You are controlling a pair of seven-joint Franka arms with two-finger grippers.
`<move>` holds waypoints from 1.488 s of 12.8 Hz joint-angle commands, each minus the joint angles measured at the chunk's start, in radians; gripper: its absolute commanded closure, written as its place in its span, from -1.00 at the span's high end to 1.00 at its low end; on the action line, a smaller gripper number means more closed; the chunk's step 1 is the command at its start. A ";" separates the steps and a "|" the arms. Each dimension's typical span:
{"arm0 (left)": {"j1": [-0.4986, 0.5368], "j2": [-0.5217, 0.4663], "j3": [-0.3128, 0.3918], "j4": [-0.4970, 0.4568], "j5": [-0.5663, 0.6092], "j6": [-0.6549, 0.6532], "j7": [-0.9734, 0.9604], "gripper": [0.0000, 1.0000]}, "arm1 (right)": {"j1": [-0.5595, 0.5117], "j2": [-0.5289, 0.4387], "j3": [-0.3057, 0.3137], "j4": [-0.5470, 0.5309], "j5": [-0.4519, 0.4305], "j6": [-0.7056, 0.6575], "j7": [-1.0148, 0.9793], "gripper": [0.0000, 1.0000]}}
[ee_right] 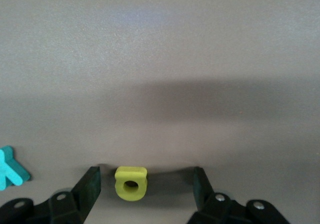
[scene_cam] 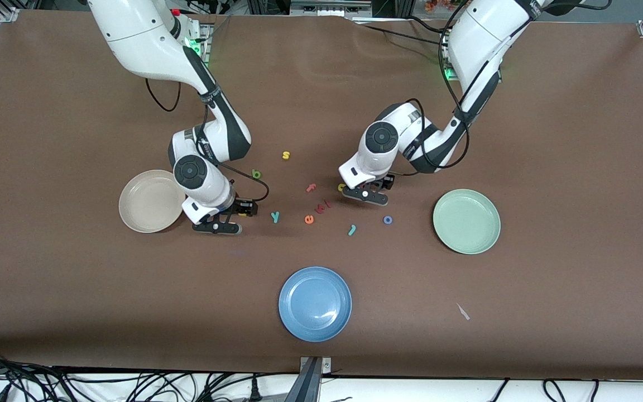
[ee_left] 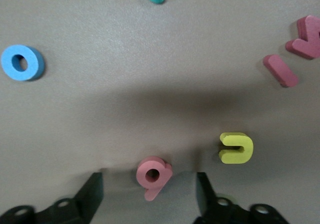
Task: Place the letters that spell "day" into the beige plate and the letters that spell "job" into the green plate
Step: 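Grasp the pink letter with the left gripper while the right gripper grasps yellow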
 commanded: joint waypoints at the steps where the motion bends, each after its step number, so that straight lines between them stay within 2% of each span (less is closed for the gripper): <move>1: -0.006 0.016 0.002 0.020 0.039 -0.001 -0.020 0.31 | 0.012 0.015 -0.007 0.022 -0.005 0.000 0.006 0.38; 4: -0.005 0.015 0.002 0.020 0.039 -0.001 -0.020 -0.58 | 0.016 0.015 -0.007 0.022 -0.003 -0.009 0.046 0.30; 5: -0.005 0.013 0.002 0.020 0.038 -0.001 -0.020 -0.78 | 0.026 0.015 -0.006 0.022 -0.003 -0.009 0.056 0.30; 6: -0.003 0.013 0.002 0.020 0.038 -0.001 -0.020 -0.88 | 0.032 0.015 -0.006 0.022 -0.002 -0.009 0.061 0.30; 9: 0.010 -0.028 0.002 0.017 0.036 -0.025 -0.029 -0.93 | 0.032 0.015 -0.006 0.022 -0.003 -0.020 0.061 0.29; 13: 0.043 -0.137 0.002 0.019 0.038 -0.191 -0.026 -0.93 | 0.026 0.015 -0.007 0.024 -0.009 -0.020 0.049 0.08; 14: 0.053 -0.158 0.007 0.019 0.038 -0.223 -0.031 -0.93 | 0.027 0.015 -0.007 0.024 -0.009 -0.020 0.049 -0.03; 17: 0.156 -0.194 0.012 0.020 0.047 -0.244 0.010 -0.92 | 0.026 0.015 -0.009 0.027 -0.009 -0.018 0.049 -0.09; 19: 0.216 -0.208 0.012 0.019 0.049 -0.247 0.079 -0.92 | 0.026 0.015 -0.007 0.027 -0.009 -0.018 0.050 -0.24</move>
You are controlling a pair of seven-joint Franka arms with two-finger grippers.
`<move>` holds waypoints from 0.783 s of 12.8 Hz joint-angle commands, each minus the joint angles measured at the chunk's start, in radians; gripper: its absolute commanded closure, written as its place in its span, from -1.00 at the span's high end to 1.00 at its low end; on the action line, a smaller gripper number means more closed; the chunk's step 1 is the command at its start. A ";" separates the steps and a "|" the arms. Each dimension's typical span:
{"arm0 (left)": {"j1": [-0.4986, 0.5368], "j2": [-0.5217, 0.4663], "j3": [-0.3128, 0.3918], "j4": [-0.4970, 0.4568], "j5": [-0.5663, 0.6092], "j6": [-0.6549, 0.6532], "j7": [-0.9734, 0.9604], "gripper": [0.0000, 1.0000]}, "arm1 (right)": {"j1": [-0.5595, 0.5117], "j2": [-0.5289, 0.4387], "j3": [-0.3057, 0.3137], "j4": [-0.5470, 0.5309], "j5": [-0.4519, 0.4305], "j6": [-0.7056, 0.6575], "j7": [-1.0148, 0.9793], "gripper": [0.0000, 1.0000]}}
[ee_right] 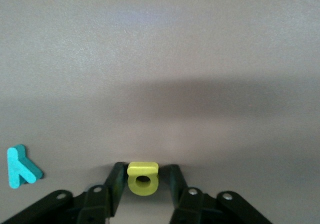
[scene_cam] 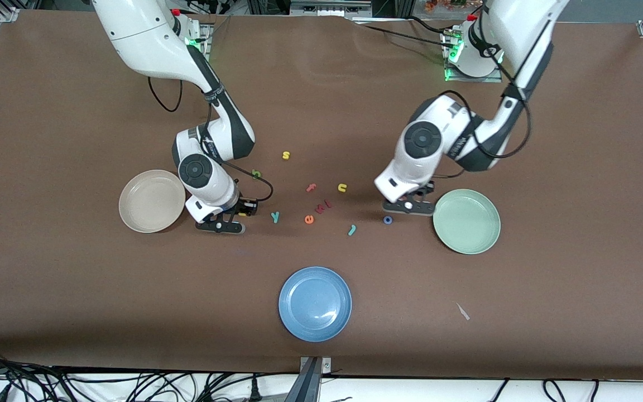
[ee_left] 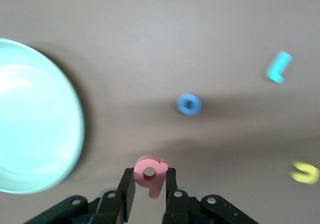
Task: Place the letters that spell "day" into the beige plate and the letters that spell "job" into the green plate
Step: 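Drop the pink letter on the green plate while the right gripper carries yellow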
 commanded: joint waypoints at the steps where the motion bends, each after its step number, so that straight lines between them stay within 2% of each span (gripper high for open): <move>1: 0.080 -0.041 -0.007 -0.019 0.028 -0.031 0.062 -0.92 | 0.003 0.016 0.001 0.017 -0.008 -0.005 0.013 -0.30; 4: 0.161 -0.044 -0.010 -0.020 0.027 -0.046 0.184 -0.90 | 0.003 0.017 0.001 0.018 -0.003 -0.005 0.018 -0.60; 7: 0.230 0.008 -0.009 -0.025 0.028 -0.045 0.200 -0.90 | 0.003 0.016 -0.001 0.040 -0.006 -0.037 0.014 -0.75; 10: 0.261 0.036 -0.005 -0.025 0.028 -0.038 0.202 -0.90 | -0.011 -0.011 -0.028 0.133 -0.014 -0.253 -0.024 -0.77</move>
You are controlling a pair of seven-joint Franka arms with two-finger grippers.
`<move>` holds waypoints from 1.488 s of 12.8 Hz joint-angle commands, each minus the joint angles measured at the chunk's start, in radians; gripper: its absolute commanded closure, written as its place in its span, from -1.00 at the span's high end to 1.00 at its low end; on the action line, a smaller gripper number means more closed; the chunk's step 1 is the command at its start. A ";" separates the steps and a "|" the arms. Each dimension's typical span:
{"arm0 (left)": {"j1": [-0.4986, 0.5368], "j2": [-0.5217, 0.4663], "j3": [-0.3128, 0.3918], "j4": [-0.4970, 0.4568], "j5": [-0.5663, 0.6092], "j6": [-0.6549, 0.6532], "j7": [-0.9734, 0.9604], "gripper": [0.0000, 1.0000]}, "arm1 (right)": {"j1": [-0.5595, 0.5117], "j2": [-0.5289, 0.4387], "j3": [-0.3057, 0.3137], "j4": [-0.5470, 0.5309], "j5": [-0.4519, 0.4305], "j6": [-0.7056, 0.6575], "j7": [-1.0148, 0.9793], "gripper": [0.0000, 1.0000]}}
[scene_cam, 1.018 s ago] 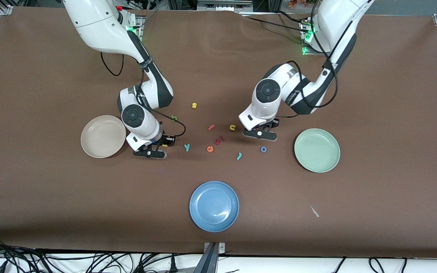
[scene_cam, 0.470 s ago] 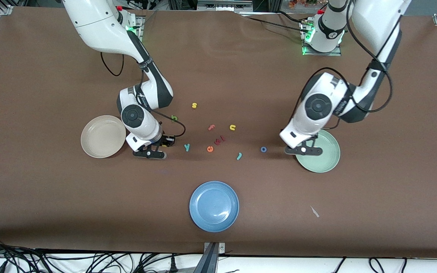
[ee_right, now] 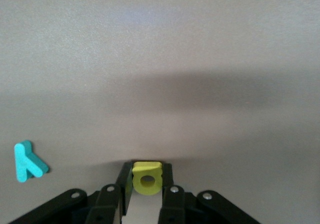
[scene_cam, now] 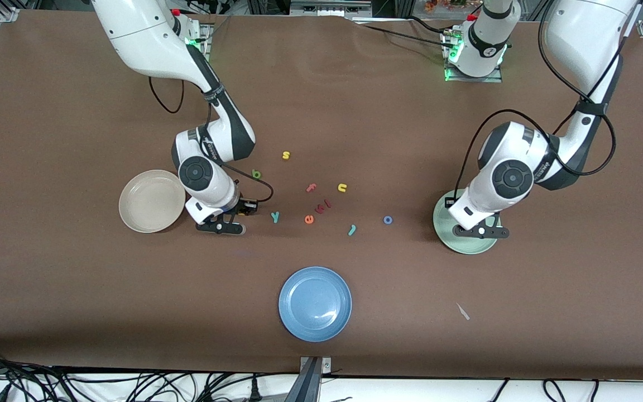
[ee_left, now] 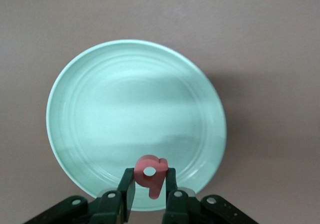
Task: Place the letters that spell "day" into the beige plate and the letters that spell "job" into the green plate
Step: 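Drop the pink letter on the green plate while the right gripper carries yellow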
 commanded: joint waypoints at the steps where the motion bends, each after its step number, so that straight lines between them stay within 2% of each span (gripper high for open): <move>1: 0.033 0.042 -0.010 0.002 0.027 0.004 0.017 -0.90 | -0.011 -0.043 -0.045 0.071 -0.013 -0.206 -0.068 -0.83; 2: 0.040 0.060 -0.009 0.002 0.027 0.004 0.025 -0.90 | -0.011 -0.068 -0.067 0.053 -0.013 -0.240 -0.122 -0.89; 5: 0.053 0.097 -0.010 -0.006 0.027 0.009 0.028 -0.88 | -0.011 -0.194 -0.144 -0.099 -0.013 -0.221 -0.278 -0.95; 8: 0.056 0.123 -0.010 -0.008 0.027 0.009 0.028 -0.87 | -0.011 -0.316 -0.234 -0.335 -0.013 -0.054 -0.490 -0.95; 10: 0.057 0.136 -0.010 -0.009 0.027 0.009 0.028 -0.76 | -0.011 -0.344 -0.300 -0.409 -0.010 -0.001 -0.627 -0.95; 11: 0.057 0.133 -0.010 -0.009 0.027 0.009 0.028 -0.29 | -0.011 -0.338 -0.331 -0.412 -0.007 0.014 -0.696 -0.95; 12: 0.057 0.125 -0.012 -0.009 0.027 0.006 0.030 0.59 | -0.014 -0.329 -0.343 -0.414 -0.003 0.041 -0.749 -0.93; 13: 0.057 0.119 -0.015 -0.006 0.026 0.001 0.028 1.00 | -0.017 -0.323 -0.343 -0.418 -0.001 0.061 -0.773 -0.80; 15: 0.057 0.084 -0.018 0.000 0.026 -0.005 0.031 1.00 | -0.017 -0.320 -0.343 -0.414 0.002 0.057 -0.772 0.99; 17: 0.046 0.024 -0.023 0.017 0.009 -0.020 0.088 1.00 | -0.015 -0.331 -0.328 -0.409 0.004 0.040 -0.758 1.00; 19: 0.055 0.013 -0.085 0.072 0.007 -0.021 0.114 1.00 | -0.011 -0.331 -0.297 -0.394 0.008 0.026 -0.723 1.00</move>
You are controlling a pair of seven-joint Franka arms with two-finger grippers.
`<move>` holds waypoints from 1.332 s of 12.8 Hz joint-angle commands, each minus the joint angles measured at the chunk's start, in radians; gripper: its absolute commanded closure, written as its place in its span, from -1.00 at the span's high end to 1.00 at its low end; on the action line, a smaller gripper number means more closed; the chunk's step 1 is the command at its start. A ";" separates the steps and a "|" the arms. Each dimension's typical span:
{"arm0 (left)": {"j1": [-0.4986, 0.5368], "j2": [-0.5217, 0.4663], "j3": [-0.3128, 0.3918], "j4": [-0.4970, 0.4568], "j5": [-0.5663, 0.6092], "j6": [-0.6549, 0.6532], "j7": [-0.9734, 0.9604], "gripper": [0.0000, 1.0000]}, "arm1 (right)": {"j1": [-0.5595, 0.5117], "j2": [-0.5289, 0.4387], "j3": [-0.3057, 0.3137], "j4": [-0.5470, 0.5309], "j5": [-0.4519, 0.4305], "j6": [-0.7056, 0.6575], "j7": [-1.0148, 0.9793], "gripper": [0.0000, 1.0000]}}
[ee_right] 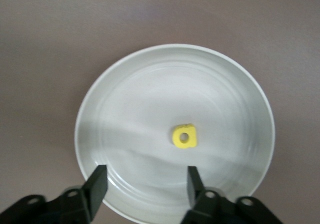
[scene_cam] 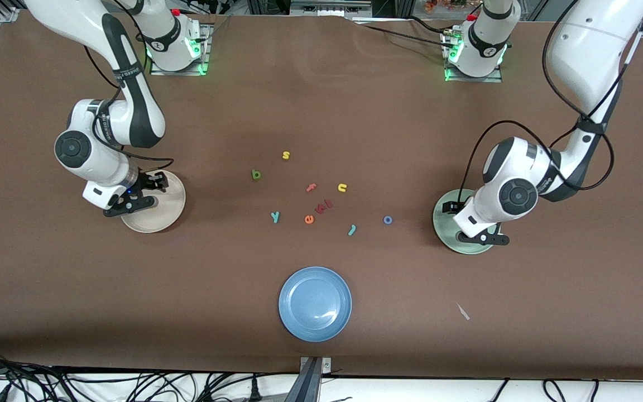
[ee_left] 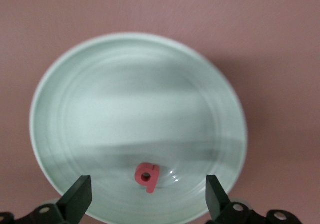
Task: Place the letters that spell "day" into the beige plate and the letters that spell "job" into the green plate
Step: 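Grasp the teal letter with the left gripper while the right gripper grasps green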
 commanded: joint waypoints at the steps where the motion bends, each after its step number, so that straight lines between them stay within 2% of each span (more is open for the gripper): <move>1: 0.002 -0.036 -0.075 0.052 0.006 -0.021 0.037 1.00 | 0.007 -0.030 0.069 0.001 0.007 -0.014 0.105 1.00; 2: -0.014 -0.014 -0.101 0.102 -0.014 -0.016 0.034 1.00 | 0.007 -0.030 0.124 0.006 0.007 -0.014 0.195 1.00; 5: -0.089 0.087 -0.106 0.248 -0.029 -0.011 0.038 1.00 | 0.008 -0.027 0.257 0.009 0.007 -0.014 0.388 1.00; 8: -0.186 0.197 -0.106 0.342 -0.031 0.004 0.025 1.00 | 0.017 -0.009 0.330 0.017 0.005 -0.005 0.494 1.00; 9: -0.221 0.229 -0.102 0.365 -0.031 0.031 0.020 1.00 | 0.023 0.000 0.339 0.018 0.002 -0.007 0.486 1.00; 14: -0.243 0.328 -0.096 0.367 -0.006 0.280 0.023 1.00 | 0.100 0.089 0.353 0.073 0.002 0.029 0.494 1.00; 16: -0.260 0.330 -0.086 0.367 0.012 0.299 0.026 1.00 | 0.106 0.118 0.353 0.080 -0.008 0.059 0.482 1.00; 17: -0.263 0.331 -0.085 0.367 0.071 0.299 0.046 1.00 | 0.120 0.132 0.353 0.081 -0.010 0.076 0.482 1.00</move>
